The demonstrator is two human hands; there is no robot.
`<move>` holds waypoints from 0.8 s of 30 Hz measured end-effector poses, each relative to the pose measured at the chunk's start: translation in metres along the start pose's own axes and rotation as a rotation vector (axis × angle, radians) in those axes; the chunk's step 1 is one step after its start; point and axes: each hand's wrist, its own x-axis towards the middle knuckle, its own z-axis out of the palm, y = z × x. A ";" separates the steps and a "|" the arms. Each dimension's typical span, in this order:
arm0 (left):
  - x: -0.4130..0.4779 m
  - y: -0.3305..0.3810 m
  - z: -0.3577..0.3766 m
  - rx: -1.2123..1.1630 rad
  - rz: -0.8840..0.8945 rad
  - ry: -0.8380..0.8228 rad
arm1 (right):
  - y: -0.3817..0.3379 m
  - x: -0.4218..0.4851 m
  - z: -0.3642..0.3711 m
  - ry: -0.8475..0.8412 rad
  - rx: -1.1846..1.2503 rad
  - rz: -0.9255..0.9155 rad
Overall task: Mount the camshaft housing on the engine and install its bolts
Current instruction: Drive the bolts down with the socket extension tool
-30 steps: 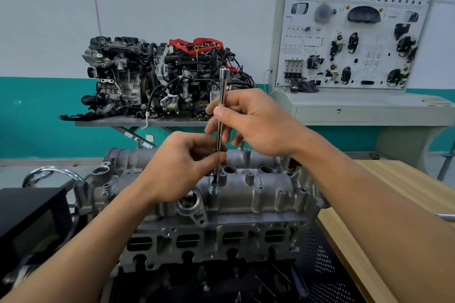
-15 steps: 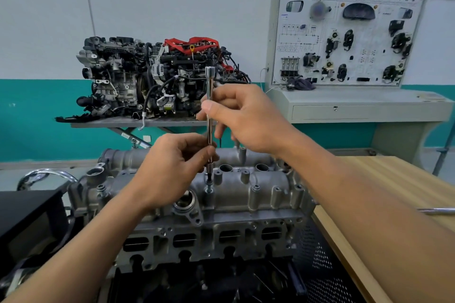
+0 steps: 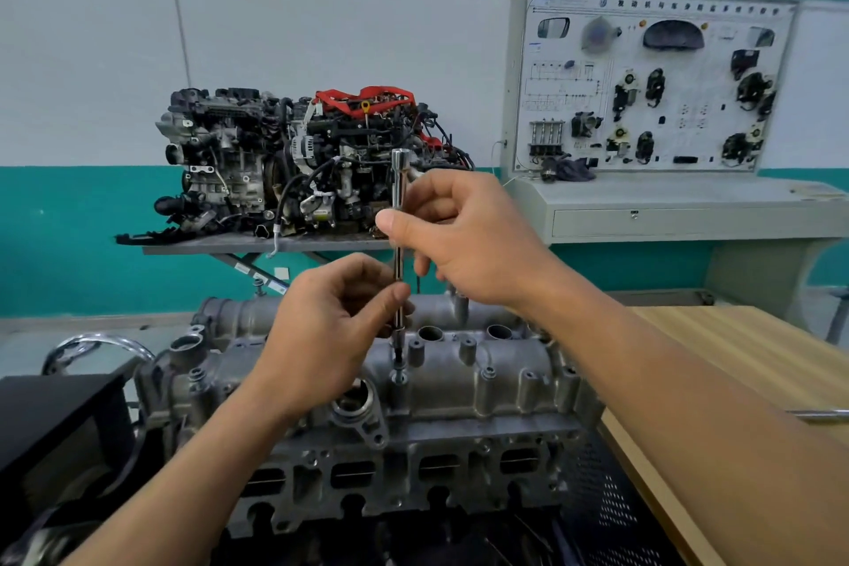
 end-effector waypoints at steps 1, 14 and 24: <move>0.000 -0.001 -0.001 0.009 -0.001 -0.027 | -0.001 0.001 -0.001 -0.034 0.022 0.002; 0.004 -0.004 -0.001 0.000 -0.043 0.019 | 0.002 0.001 0.004 0.001 0.081 -0.011; 0.003 0.000 -0.006 0.091 -0.050 -0.195 | 0.014 -0.003 0.008 -0.067 0.131 0.008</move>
